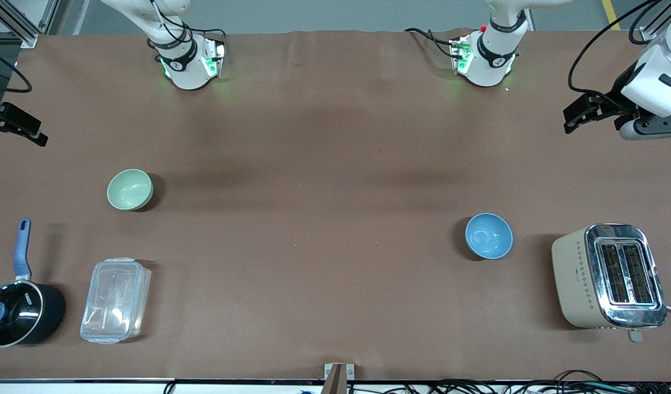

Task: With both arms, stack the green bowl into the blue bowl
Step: 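Reach the left gripper to the blue bowl while the right gripper reaches the green bowl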

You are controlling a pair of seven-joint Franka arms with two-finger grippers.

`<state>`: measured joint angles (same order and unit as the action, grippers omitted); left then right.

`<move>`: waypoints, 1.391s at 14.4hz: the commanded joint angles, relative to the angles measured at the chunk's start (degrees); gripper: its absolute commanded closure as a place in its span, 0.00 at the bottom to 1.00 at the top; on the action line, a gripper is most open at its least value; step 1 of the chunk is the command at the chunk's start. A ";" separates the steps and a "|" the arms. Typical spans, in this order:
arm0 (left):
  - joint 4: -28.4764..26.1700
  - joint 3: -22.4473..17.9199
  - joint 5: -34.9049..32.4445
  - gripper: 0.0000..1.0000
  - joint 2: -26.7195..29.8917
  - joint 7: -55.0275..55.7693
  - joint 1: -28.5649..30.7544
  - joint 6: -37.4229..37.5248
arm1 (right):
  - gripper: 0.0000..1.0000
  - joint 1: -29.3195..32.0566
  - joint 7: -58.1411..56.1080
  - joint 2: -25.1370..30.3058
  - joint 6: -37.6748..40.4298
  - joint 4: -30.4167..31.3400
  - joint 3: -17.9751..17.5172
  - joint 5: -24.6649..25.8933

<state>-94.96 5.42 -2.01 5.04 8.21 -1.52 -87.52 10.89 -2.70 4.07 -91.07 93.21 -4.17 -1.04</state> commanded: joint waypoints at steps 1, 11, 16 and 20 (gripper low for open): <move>-0.14 0.12 0.78 0.00 0.50 -1.00 0.20 0.07 | 0.00 0.53 -0.90 0.24 -0.17 0.48 -0.23 -0.10; -11.97 0.12 0.26 0.00 -8.10 -0.30 0.81 -22.46 | 0.00 2.89 -5.11 0.41 0.54 4.50 -0.05 -0.10; -19.56 0.12 0.17 0.00 -19.25 -0.30 1.69 -44.46 | 0.00 6.42 -8.35 0.15 -8.22 15.14 0.04 -2.98; -19.56 0.12 0.17 0.01 -28.40 -0.21 2.22 -55.63 | 0.00 6.77 -11.61 -2.38 -25.69 30.25 0.12 -4.58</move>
<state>-115.39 5.34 -2.01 -19.78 8.06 0.21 -139.30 16.57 -12.14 2.08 -108.85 115.49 -3.54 -4.48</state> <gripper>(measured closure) 0.000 0.000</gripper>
